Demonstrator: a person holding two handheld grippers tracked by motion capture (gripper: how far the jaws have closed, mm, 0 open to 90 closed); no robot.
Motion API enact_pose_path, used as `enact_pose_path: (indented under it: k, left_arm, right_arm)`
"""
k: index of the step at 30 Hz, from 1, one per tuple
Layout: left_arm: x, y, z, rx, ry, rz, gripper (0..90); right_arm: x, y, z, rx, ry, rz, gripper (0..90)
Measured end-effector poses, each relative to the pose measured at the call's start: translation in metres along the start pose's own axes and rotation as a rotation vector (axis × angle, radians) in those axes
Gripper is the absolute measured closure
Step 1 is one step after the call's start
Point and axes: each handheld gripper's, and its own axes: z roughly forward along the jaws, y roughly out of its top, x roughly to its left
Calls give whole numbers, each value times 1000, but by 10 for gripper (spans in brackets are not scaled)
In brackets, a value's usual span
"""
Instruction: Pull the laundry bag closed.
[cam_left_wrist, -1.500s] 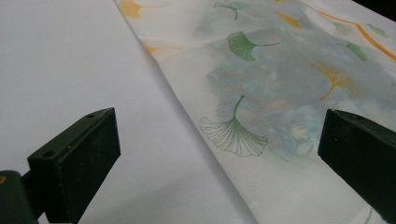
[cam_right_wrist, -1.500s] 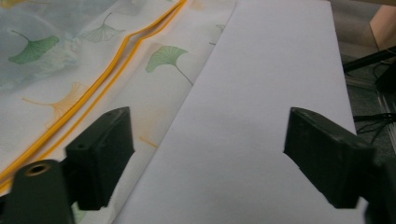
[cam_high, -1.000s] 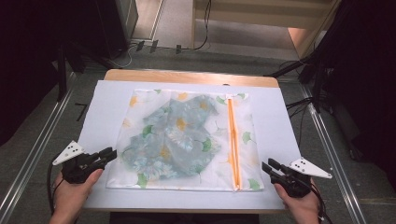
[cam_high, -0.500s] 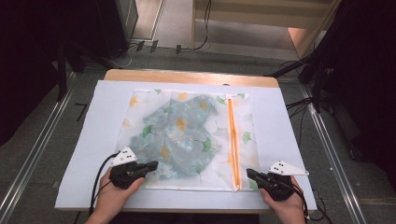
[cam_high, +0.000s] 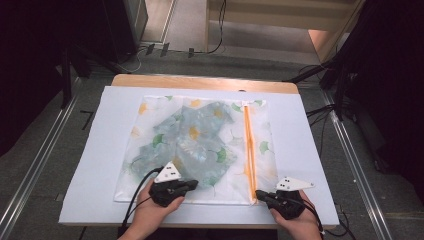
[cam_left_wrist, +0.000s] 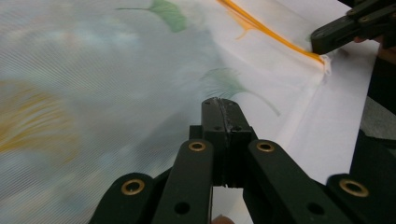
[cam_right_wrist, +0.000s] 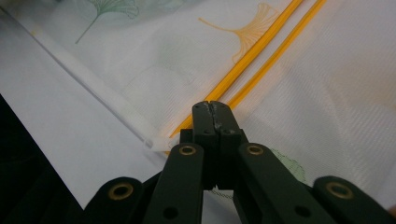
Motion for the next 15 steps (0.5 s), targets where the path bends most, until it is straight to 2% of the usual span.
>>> enact_pose_path:
  k: [1,3,7,8,9,10,11,13,14,15]
  left_arm:
    - [-11,5,15,1,-31,5,900]
    - [-24,13,31,11,-60,28,899]
    - [-43,25,55,15,-98,38,897]
    - [-49,27,63,26,-97,49,898]
    - [-49,27,63,26,-97,49,900]
    - [-55,29,75,52,-103,58,900]
    - [-58,30,80,55,-103,52,900]
    - [-60,30,84,67,-104,44,900]
    - [-62,30,88,77,-113,47,900]
    - [-64,30,91,85,-102,60,900]
  right_arm:
    - [0,0,3,13,-10,-8,900]
    - [0,0,3,10,-21,-11,900]
    - [0,-1,3,11,-21,-17,900]
    - [-1,-1,3,8,-19,-16,900]
    - [-1,-1,3,4,-15,-11,900]
    - [-2,-1,2,7,-12,-6,900]
    - [-2,-2,2,8,-9,-7,900]
    - [-2,-2,2,8,-2,-4,900]
    - [-2,-2,2,8,-2,-4,900]
    - [-2,-2,2,7,-1,-4,900]
